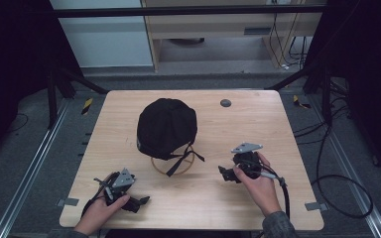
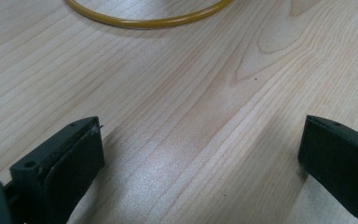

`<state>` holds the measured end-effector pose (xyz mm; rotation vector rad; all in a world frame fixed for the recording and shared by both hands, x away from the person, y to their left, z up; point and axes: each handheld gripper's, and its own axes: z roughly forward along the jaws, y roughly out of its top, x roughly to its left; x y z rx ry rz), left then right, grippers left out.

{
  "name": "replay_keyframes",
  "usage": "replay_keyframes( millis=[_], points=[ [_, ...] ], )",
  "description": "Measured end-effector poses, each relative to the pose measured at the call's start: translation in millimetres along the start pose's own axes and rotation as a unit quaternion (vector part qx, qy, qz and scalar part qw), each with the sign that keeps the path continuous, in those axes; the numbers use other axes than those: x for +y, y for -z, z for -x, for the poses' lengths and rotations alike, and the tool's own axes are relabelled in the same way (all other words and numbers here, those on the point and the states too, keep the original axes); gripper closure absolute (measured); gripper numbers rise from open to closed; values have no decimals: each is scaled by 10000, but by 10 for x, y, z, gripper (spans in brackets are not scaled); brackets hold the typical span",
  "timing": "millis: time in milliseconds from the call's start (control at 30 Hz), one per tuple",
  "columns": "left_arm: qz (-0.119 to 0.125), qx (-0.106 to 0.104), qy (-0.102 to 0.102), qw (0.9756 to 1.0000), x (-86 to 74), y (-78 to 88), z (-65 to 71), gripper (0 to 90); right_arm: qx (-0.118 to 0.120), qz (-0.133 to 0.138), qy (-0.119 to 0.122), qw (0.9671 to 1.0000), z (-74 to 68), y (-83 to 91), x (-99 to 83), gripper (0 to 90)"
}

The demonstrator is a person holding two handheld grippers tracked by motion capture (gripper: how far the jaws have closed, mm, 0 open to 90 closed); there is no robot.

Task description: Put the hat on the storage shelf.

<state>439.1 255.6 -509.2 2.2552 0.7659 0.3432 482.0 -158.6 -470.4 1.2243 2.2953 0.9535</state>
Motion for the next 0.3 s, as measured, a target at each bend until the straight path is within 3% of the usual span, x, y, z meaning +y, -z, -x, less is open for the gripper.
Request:
replay_keyframes(
  millis=[300],
  points=[
    [0,-1,2,10000,1,0,-1,0,-176,-215,-168,9995,5,-254,-233,77]
  ],
)
